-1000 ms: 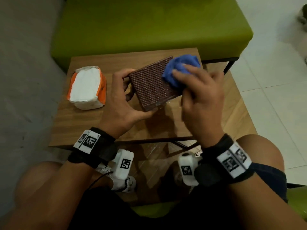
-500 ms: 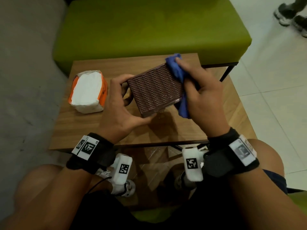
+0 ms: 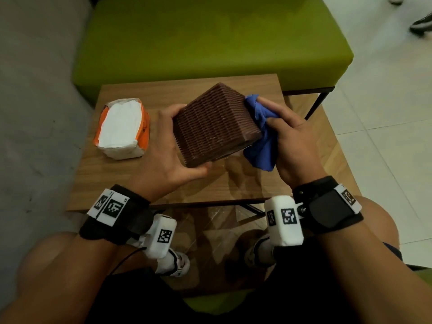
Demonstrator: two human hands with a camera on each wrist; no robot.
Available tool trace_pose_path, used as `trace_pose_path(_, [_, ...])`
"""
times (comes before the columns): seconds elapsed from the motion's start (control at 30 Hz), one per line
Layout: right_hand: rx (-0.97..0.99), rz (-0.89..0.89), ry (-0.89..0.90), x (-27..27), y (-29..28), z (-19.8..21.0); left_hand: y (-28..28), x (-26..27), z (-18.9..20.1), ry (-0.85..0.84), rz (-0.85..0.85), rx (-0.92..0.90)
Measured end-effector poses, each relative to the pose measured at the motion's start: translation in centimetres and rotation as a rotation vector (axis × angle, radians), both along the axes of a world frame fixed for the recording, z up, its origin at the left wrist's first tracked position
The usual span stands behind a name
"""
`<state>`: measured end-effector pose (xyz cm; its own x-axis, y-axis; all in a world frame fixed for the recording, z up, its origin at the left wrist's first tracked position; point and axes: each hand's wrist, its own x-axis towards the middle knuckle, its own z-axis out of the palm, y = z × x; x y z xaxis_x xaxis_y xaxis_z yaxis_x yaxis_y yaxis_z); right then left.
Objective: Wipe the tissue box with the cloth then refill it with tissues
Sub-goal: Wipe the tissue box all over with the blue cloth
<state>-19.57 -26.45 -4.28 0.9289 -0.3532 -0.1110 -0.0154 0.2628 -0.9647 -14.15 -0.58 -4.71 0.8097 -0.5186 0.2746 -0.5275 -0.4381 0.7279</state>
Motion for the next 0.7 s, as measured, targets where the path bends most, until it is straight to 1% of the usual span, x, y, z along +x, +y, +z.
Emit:
trace_pose_path(0.07, [-0.167,-0.058,-0.042,-0.1,0.5,0.0,0.1,0.6,0.1,-0.05,0.049,0.103])
trace_pose_path(0.17, [-0.465,-0.141,-0.187,0.0,1.4,-0.1,-0.5,0.7,0.4,-0.052,0.071,0.15])
trace_pose_path(0.23, [-0.638,-0.179,-0.242,0.1,1.8,-0.3,-1.0,0.3,0.6,0.005,0.055,0.145])
trace_pose_path(0.33, [-0.819,-0.213,-0.218,-0.3,2.5,-0.5,-1.7,-0.2,1.1,0.13,0.056,0.103])
trace_pose_path(0.4, [-0.902,-0.22,-0.203,-0.8,3.1,-0.4,-1.9,-0.2,1.1,0.154,0.057,0.048])
trace_pose_path(0.53, [-0.963,-0.257,-0.255,-1.1,2.9,-0.4,-1.3,0.3,0.2,0.16,0.047,-0.089])
trace_pose_path(0.63, [-0.955,-0.371,-0.249,-0.9,2.1,-0.1,-0.7,0.5,-0.5,0.133,0.008,-0.151])
trace_pose_path(0.7, [-1.04,-0.428,-0.196,-1.0,2.5,0.4,-0.8,0.4,-0.7,0.158,-0.032,-0.193])
